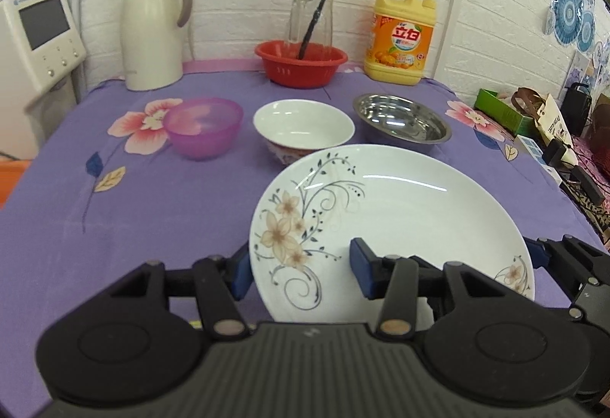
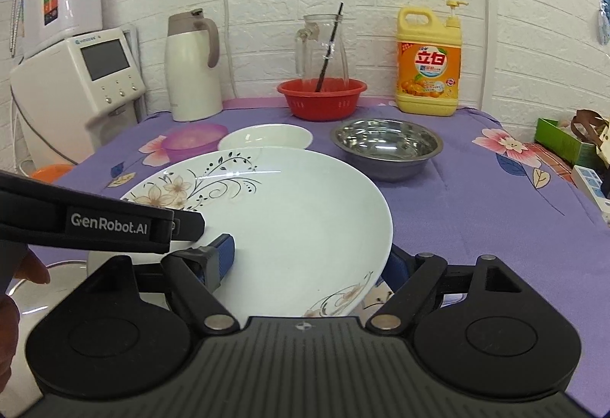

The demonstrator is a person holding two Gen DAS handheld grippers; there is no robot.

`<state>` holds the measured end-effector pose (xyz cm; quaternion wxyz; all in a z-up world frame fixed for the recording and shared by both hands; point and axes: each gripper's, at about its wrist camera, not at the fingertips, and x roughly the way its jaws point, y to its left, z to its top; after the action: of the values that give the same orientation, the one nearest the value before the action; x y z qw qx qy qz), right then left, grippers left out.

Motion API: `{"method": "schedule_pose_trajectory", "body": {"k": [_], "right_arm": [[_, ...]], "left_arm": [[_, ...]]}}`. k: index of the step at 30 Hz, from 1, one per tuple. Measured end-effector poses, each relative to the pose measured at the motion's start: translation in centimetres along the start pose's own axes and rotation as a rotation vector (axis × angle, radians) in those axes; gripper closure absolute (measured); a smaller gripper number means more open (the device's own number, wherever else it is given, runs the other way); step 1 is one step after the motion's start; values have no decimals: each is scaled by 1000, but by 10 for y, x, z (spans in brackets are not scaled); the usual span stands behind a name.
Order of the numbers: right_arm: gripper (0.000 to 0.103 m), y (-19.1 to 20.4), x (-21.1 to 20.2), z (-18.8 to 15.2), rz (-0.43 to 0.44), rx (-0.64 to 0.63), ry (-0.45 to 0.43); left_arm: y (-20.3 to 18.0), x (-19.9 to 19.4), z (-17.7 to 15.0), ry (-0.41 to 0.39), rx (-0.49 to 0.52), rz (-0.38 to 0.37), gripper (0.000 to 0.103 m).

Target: Organize plates and bowls

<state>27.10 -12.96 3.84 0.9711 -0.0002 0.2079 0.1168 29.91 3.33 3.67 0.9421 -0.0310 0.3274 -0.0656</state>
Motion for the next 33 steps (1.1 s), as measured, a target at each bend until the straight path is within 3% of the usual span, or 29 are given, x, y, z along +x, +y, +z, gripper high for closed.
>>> {"method": "schedule_pose_trajectory", "body": {"k": [7, 13, 24, 33], "right_arm": [[0, 57, -28, -23, 96, -25, 10], [0, 92, -39, -41, 133, -67, 48], [0, 108, -43, -57, 104, -114, 61], [0, 113, -42, -59, 96, -165, 61]], "left_arm": [[44, -58, -39, -13, -59, 91, 55], [69, -86, -75, -7, -103, 125, 55], [85, -87, -99, 6, -175, 82, 55], [91, -85, -103, -15, -172, 53, 55]]}}
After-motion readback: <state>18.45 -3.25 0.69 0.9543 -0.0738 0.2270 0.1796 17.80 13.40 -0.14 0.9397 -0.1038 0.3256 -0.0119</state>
